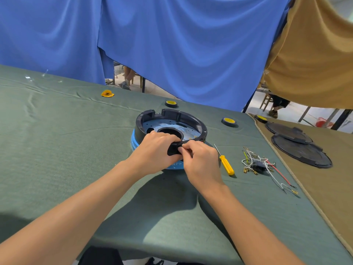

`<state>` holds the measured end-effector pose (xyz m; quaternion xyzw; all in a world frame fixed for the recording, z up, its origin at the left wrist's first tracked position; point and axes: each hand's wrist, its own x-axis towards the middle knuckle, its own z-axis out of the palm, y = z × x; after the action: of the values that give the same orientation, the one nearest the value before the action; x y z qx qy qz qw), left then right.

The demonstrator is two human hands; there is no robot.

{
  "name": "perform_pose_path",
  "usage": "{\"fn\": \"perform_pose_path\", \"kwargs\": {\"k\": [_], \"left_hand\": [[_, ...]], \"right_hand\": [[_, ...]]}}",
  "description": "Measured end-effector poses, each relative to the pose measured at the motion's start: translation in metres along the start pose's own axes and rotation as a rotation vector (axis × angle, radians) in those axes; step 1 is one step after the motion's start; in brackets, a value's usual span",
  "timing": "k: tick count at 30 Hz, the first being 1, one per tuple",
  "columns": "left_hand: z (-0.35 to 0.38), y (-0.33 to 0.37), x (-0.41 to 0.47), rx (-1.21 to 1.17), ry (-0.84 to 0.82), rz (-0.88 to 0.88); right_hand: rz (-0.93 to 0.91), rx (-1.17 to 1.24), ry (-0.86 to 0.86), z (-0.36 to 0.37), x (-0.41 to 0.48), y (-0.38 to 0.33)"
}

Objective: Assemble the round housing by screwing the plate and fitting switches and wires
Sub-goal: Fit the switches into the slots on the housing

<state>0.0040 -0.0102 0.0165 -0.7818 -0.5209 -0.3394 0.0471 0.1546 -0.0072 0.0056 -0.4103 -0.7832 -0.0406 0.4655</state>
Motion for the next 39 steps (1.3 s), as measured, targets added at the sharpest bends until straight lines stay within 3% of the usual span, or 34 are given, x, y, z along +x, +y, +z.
{"fn": "perform_pose_path", "kwargs": {"k": [7, 11, 15, 17, 27, 39], "left_hand": [[-0.002, -0.003, 0.001, -0.035, -0.033, 0.007], [0.000, -0.004, 0.003, -0.004, -0.037, -0.007], [0.000, -0.004, 0.006, 0.002, -0.055, -0.010], [-0.001, -0.004, 0.005, -0.002, -0.048, -0.015], [-0.002, -0.002, 0.007, 0.011, -0.066, -0.035], [0.002, -0.002, 0.011, 0.118, -0.114, -0.008]], "right_hand": [[0.011, -0.078, -0.153, -0.011, 0.012, 0.009], [0.053, 0.022, -0.107, -0.023, 0.033, 0.024], [0.092, 0.161, -0.529, -0.032, 0.051, 0.036], [0.128, 0.224, -0.622, -0.033, 0.057, 0.037], [0.043, 0.124, -0.509, -0.022, 0.063, 0.037], [0.025, 0.116, -0.576, -0.027, 0.058, 0.042]]}}
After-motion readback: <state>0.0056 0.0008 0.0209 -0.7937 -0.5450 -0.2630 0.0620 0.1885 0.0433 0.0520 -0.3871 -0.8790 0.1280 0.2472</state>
